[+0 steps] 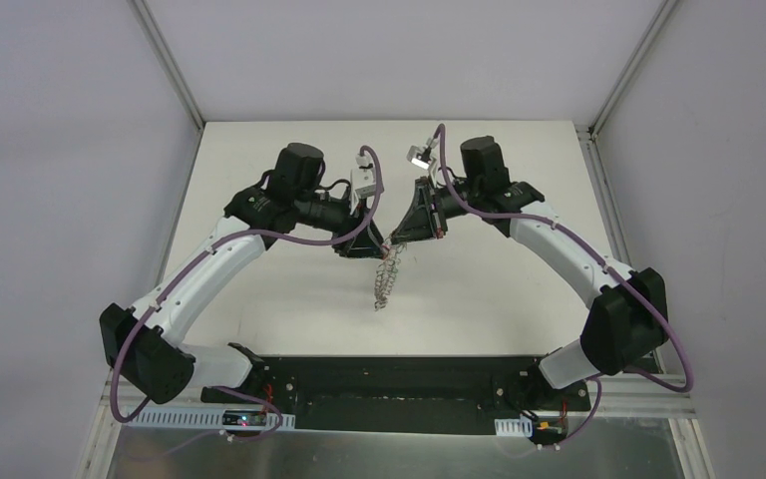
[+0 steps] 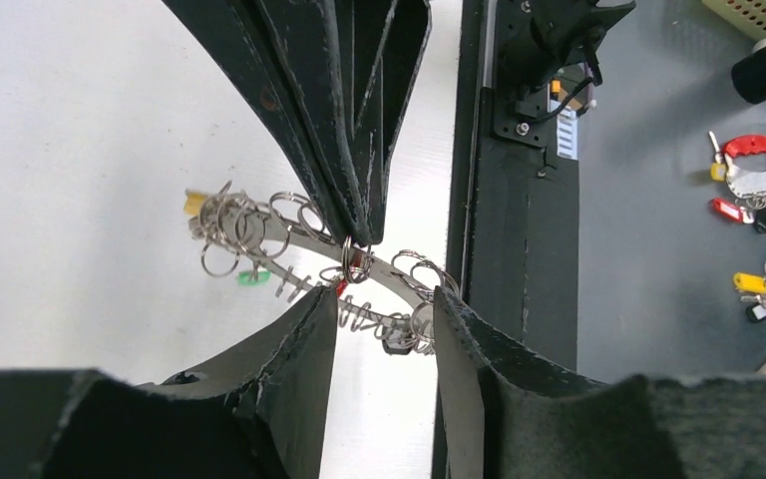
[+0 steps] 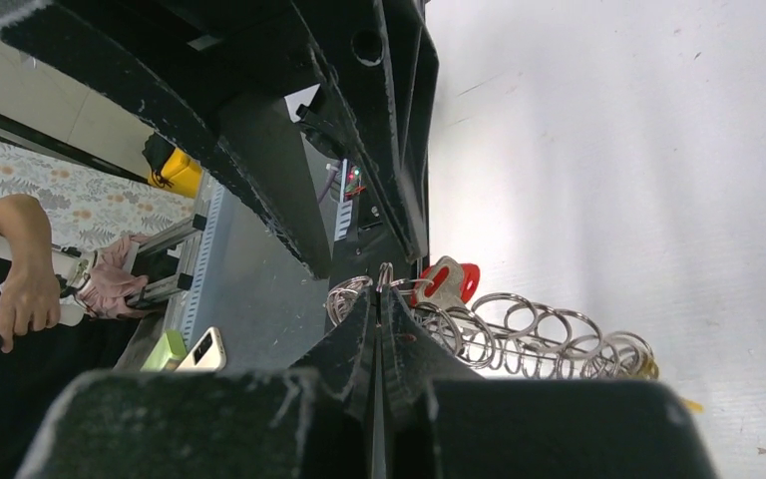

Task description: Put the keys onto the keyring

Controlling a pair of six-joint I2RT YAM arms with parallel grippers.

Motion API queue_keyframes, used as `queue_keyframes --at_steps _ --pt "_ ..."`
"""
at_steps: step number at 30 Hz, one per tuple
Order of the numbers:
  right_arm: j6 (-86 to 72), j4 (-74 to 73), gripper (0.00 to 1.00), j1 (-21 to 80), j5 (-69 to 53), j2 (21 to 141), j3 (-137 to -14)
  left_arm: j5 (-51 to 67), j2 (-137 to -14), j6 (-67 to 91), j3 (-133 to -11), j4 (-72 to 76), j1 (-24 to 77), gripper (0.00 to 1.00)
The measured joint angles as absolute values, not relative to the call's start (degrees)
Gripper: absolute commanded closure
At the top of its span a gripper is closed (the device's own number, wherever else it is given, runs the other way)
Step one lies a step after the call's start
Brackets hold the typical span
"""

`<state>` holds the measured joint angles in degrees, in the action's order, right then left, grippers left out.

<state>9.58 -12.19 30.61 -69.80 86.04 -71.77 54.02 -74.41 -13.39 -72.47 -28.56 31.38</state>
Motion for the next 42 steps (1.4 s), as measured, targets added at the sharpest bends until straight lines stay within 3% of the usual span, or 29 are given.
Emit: queue_keyframes --at_steps 9,29,33,42 --pt "4.5 -6.9 1.00 30.0 -71.6 86.0 -70.7 54.0 -73.5 -21.0 -70.0 -28.2 30.7 0.48" --pt "2.2 -4.9 1.00 29.5 -72.9 86.0 -68.8 55.5 -74.4 -25.5 -68.1 -24.3 30.7 0.52" --pt "2.1 -4.8 1.00 29.5 -72.9 86.0 -68.8 55.6 -75.4 -24.6 -66.7 -22.9 31.2 0.57" --pt "2.1 -4.8 1.00 29.5 -72.9 86.0 -68.8 55.9 -76.3 -21.9 -65.9 -20.7 31.6 0.81"
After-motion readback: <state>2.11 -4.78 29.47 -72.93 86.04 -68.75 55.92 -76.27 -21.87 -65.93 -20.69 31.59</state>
